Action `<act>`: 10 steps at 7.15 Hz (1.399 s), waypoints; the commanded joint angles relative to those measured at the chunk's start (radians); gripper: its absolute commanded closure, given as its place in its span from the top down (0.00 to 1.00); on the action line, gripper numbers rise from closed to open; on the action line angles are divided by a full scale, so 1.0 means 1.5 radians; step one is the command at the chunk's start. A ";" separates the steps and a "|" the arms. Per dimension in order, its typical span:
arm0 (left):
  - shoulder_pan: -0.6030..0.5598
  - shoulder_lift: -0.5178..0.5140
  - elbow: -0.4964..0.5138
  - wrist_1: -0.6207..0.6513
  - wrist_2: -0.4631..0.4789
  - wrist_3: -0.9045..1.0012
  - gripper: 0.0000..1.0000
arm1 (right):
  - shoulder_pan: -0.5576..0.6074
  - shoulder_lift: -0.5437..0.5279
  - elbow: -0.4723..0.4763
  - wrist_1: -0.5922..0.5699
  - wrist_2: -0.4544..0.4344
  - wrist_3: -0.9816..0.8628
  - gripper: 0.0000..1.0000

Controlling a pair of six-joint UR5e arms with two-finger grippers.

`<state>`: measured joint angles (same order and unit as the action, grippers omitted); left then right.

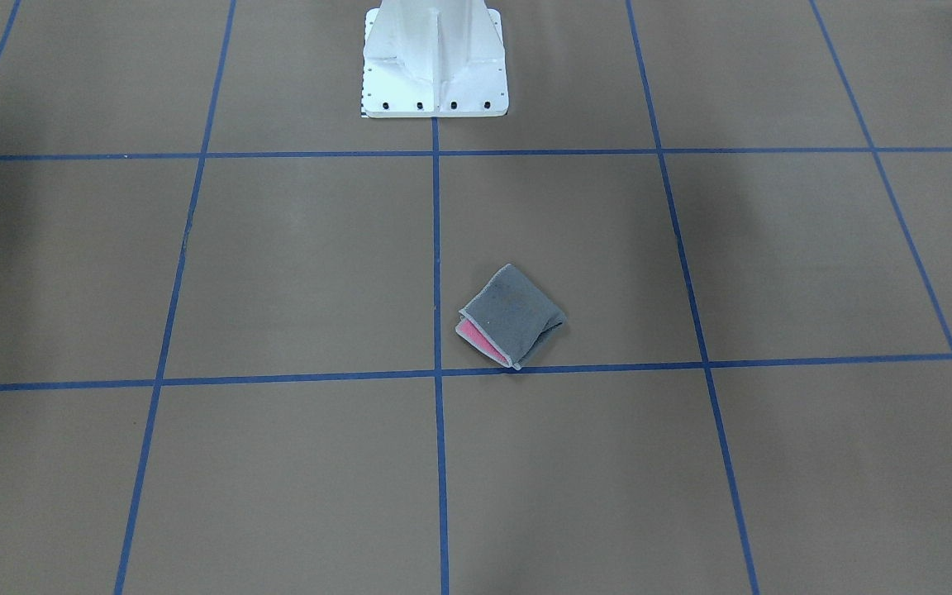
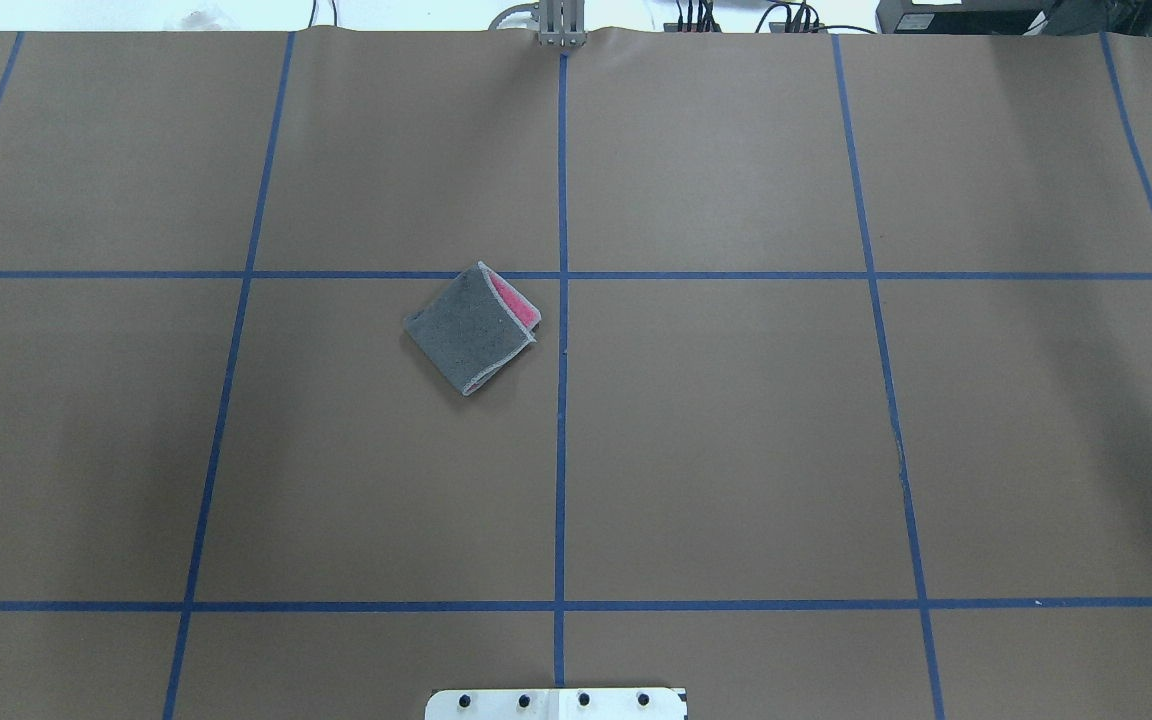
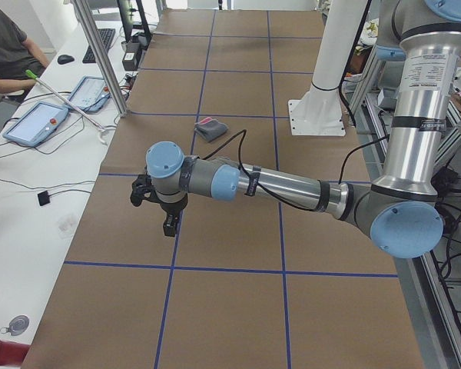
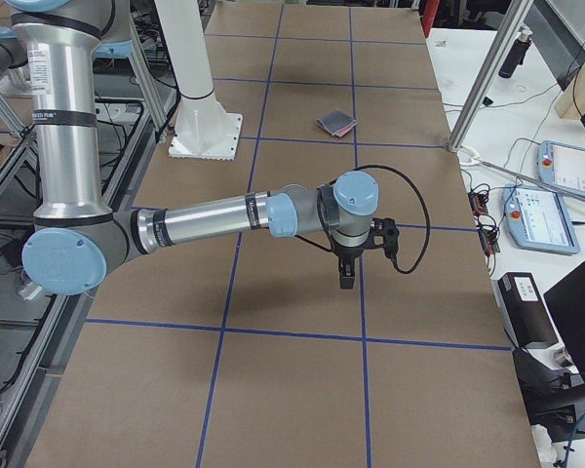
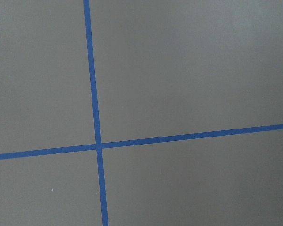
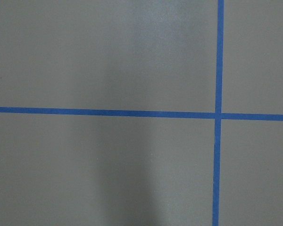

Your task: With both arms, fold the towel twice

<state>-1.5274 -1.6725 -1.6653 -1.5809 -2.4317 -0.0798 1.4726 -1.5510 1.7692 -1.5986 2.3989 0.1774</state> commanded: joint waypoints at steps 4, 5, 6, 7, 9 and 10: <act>0.002 -0.002 0.002 -0.001 0.000 0.001 1.00 | 0.000 0.000 0.001 0.000 0.000 0.000 1.00; 0.002 -0.003 0.002 0.000 0.000 0.001 1.00 | 0.000 0.000 0.000 0.000 -0.001 -0.003 1.00; 0.002 -0.003 0.002 0.000 0.000 0.001 1.00 | -0.001 0.000 0.001 0.003 -0.003 -0.005 1.00; 0.002 -0.002 0.002 0.000 0.001 0.001 1.00 | -0.003 -0.002 -0.001 0.032 -0.015 -0.003 1.00; 0.002 0.000 0.002 0.000 0.001 0.003 1.00 | -0.007 -0.006 -0.002 0.046 -0.040 -0.003 1.00; 0.002 0.000 0.001 0.000 0.001 0.003 1.00 | -0.007 -0.006 -0.002 0.046 -0.039 -0.003 1.00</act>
